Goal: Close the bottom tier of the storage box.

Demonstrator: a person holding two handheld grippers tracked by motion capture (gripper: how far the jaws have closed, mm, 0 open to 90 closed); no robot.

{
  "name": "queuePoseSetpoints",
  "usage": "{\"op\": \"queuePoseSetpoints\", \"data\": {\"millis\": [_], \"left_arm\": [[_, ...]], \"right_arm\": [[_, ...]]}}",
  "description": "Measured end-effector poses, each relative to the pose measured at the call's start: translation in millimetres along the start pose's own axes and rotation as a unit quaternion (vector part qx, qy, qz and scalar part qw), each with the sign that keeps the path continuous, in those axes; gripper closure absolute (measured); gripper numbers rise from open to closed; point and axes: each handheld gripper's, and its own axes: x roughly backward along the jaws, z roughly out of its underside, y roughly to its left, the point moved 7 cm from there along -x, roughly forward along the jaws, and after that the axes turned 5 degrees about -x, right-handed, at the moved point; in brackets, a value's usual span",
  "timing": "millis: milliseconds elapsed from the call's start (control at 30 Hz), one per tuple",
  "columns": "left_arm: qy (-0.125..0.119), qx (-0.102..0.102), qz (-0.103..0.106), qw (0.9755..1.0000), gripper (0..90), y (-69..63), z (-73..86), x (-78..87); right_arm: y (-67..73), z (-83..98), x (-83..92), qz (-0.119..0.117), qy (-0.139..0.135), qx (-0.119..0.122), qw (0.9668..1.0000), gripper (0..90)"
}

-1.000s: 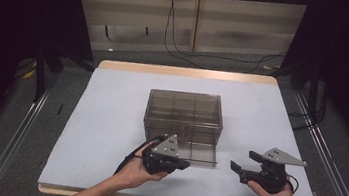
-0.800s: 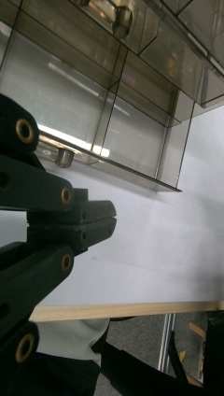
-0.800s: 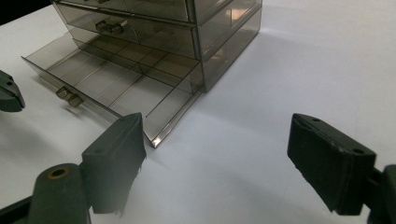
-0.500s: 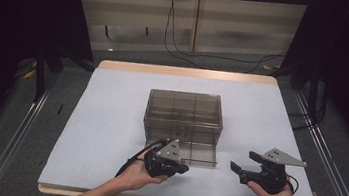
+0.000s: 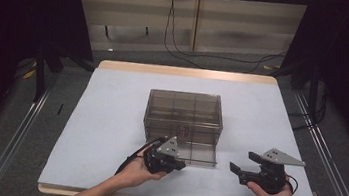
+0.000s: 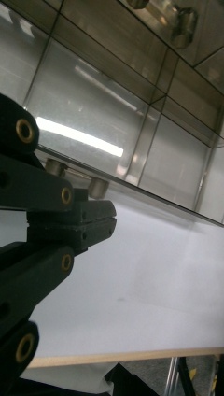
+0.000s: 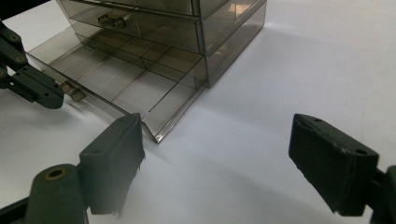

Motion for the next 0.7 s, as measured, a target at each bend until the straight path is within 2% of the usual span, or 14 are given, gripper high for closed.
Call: {"op": "queuePoseSetpoints", "data": {"millis": [33, 67, 200, 233, 300, 400, 433, 467, 567, 633, 700], "left_arm": [[0.011, 0.004, 0.001, 0.9999, 90.0, 0.2, 1.9, 0.0], [0.001, 0.003, -0.005, 1.0, 90.0, 1.6, 1.8, -1.3], [0.007, 0.008, -0.005, 0.9999, 90.0, 3.5, 3.5, -0.1], [0.008, 0.005, 0.004, 0.9999, 90.0, 3.6, 4.8, -0.7], [0.011, 0.007, -0.004, 0.9999, 90.0, 4.1, 6.7, -2.5], [0.01, 0.008, -0.002, 0.9999, 90.0, 5.0, 6.1, -0.9], [0.023, 0.007, -0.004, 0.9997, 90.0, 5.5, 7.0, 0.8], [0.011, 0.007, -0.006, 0.9999, 90.0, 5.1, 6.0, -0.9], [0.012, 0.001, -0.01, 0.9999, 90.0, 5.2, 5.6, -0.9], [0.019, 0.001, -0.009, 0.9998, 90.0, 5.5, 6.0, 0.3], [0.016, 0.002, -0.012, 0.9998, 90.0, 5.4, 5.5, 0.4]], "right_arm": [[0.4, 0.1, -0.1, -0.002, 0.001, -0.001, 1.0, 17.8], [0.6, 0.2, -0.5, -0.002, 0.001, 0.0, 1.0, 17.7], [1.0, 0.0, -0.5, -0.002, 0.0, 0.002, 1.0, 17.5], [0.9, 0.0, -0.3, -0.001, 0.0, 0.001, 1.0, 17.0], [0.6, 0.2, -0.1, -0.003, 0.001, -0.001, 1.0, 16.2], [0.6, 0.3, 0.8, -0.003, 0.0, -0.003, 1.0, 16.2], [0.3, 0.4, 0.9, -0.003, 0.001, -0.004, 1.0, 16.2], [0.2, 0.5, 0.8, -0.002, 0.002, -0.005, 1.0, 16.2], [0.4, 0.6, -0.2, -0.004, 0.003, -0.003, 1.0, 15.9], [0.9, 0.7, -0.5, -0.005, 0.004, -0.003, 1.0, 14.8], [1.2, 1.0, -0.6, -0.005, 0.006, -0.004, 1.0, 14.5]]}}
